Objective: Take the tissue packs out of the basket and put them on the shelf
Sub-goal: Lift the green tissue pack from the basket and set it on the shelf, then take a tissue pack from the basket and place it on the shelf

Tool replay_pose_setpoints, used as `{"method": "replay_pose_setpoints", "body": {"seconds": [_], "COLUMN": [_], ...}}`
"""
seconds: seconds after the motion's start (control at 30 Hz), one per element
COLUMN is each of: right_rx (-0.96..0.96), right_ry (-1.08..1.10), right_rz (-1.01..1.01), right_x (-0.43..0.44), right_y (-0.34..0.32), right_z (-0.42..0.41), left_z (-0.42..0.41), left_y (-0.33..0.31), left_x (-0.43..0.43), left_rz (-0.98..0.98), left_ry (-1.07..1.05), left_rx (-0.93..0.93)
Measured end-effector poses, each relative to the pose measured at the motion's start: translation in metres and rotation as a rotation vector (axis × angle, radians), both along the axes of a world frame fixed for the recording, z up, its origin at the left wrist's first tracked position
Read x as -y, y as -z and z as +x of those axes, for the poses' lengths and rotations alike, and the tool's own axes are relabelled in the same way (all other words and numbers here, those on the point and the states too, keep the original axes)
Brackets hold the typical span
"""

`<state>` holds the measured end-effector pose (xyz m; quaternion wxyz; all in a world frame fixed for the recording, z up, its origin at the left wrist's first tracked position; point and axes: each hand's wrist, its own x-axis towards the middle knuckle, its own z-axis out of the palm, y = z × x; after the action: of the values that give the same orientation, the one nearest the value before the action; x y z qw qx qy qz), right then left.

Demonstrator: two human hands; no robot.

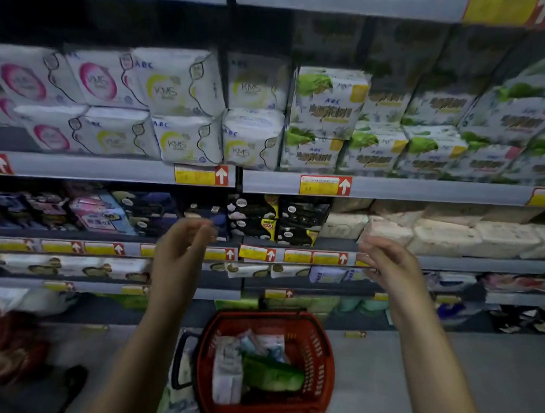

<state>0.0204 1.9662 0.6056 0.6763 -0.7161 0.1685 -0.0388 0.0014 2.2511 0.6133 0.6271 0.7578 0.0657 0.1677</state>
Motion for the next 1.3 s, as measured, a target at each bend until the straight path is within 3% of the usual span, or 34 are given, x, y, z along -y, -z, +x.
{"method": "replay_pose_setpoints", "body": {"seconds": [0.53, 0.87, 1.2, 1.3], "right_rx": [-0.168, -0.347, -0.437, -0.47], "right_ry": [-0.02, 0.045, 0.032, -0.02], "right_rz": [-0.061, -0.068, -0.106, -0.117], "right_x": [-0.023, -0.044, -0.059, -0.067], "right_y": [0.206, 0.37, 0.483, 0.506], "right_z": [0.029, 0.004, -0.013, -0.02], "left_z": [0.035, 0.02, -0.003, -0.016], "left_y": [0.203, 0.364, 0.512, 0.547], "left_x": [0.006, 0.005, -0.002, 0.0], "left_rz": [-0.025, 0.099, 0.255, 0.325], "left_ry": [0.008, 0.069, -0.028, -0.061], "left_rx": [-0.415, -0.701, -0.857, -0.987]}}
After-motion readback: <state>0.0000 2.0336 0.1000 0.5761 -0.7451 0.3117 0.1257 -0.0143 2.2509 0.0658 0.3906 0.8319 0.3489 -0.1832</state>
